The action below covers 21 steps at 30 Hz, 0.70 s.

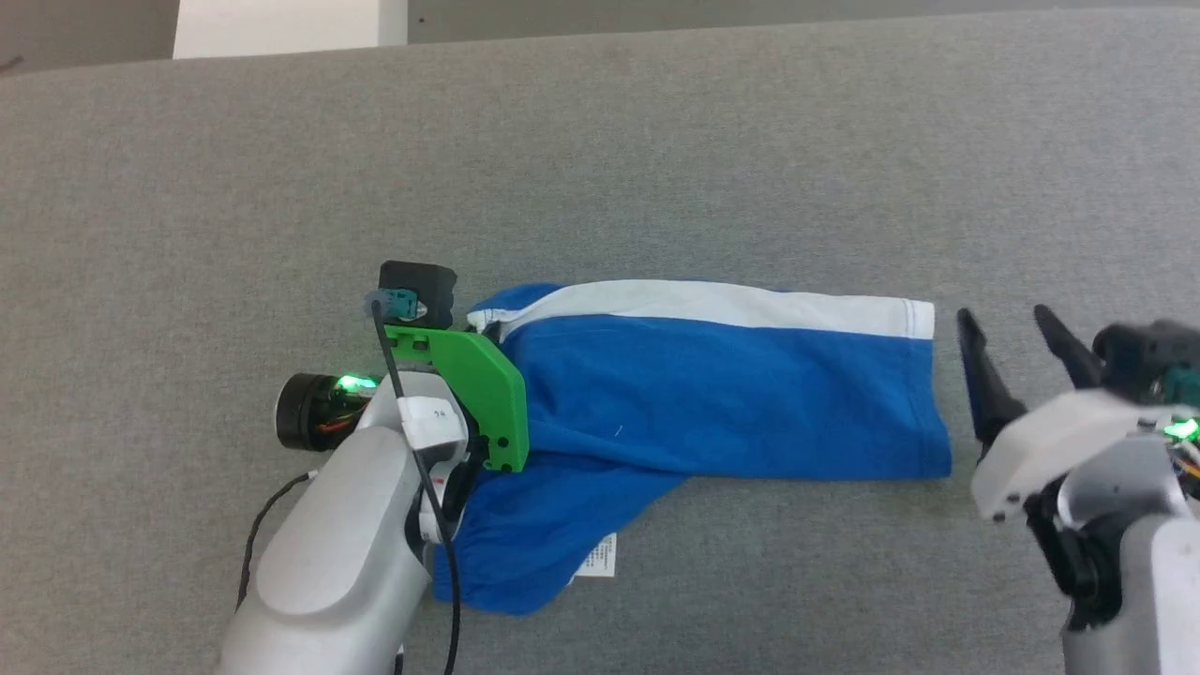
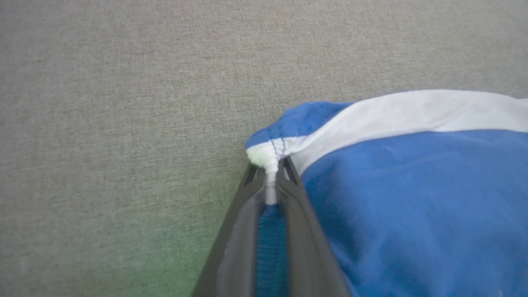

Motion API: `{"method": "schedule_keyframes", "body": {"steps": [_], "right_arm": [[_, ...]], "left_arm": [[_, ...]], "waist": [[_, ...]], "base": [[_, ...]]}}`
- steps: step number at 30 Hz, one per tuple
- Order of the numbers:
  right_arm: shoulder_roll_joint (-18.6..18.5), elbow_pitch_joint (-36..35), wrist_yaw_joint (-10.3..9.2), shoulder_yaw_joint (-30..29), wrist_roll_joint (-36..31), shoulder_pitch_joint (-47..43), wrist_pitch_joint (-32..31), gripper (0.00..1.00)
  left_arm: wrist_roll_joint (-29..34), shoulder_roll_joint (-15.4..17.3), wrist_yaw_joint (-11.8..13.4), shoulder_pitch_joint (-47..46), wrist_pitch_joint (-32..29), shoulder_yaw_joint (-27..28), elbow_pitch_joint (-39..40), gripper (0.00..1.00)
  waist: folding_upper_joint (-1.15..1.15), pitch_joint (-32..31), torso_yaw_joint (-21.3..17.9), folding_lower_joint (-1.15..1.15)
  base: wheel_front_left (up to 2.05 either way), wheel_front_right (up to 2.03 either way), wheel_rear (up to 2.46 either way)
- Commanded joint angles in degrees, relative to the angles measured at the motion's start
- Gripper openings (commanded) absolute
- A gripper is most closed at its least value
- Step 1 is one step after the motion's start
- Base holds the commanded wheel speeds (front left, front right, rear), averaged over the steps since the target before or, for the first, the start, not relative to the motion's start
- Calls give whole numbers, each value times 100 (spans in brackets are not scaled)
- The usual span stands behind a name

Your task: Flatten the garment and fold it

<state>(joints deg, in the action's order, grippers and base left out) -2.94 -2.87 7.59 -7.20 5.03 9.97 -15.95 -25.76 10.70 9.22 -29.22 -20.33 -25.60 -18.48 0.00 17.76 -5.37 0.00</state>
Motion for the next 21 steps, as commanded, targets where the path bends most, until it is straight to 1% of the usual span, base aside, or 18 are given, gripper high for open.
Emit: {"method": "schedule_keyframes", "body": {"steps": [1,7,11,12,13,14,15,17,18,21], "right_arm": [[6,166,-10,-69,80,210,-184,100],[6,1027,-10,-27,383,941,-1217,100],[6,1353,-10,-45,395,1188,-1631,100],[6,1403,-10,-23,420,1231,-1721,98],[6,1430,-10,-16,438,1260,-1772,76],[6,1446,-10,13,438,1289,-1820,45],[6,1442,-10,32,422,1309,-1825,35],[6,1398,-10,76,363,1345,-1753,11],[6,1386,-10,96,344,1358,-1718,0],[6,1321,-10,139,262,1386,-1605,0]], "left_arm": [[50,-18,32,44,42,-11,83,0],[73,-22,32,-18,30,-77,253,0],[57,-56,17,-62,7,-123,276,0],[51,-63,15,-71,8,-130,279,0],[47,-67,14,-76,12,-134,281,0],[41,-70,11,-80,14,-140,283,0],[35,-69,9,-84,16,-141,284,0],[26,-62,5,-88,32,-142,286,0],[25,-51,6,-89,47,-139,288,0],[20,-13,-3,-96,124,-116,319,0]], "waist": [[0,86,90,0],[0,234,231,0],[0,285,290,0],[0,297,297,0],[0,305,300,0],[0,315,301,0],[0,320,300,0],[0,323,295,0],[0,321,288,0],[0,304,266,0]], "base": [[0,0,0],[0,0,0],[0,0,0],[0,0,0],[0,0,0],[0,0,0],[0,0,0],[0,0,0],[0,0,0],[0,0,0]]}}
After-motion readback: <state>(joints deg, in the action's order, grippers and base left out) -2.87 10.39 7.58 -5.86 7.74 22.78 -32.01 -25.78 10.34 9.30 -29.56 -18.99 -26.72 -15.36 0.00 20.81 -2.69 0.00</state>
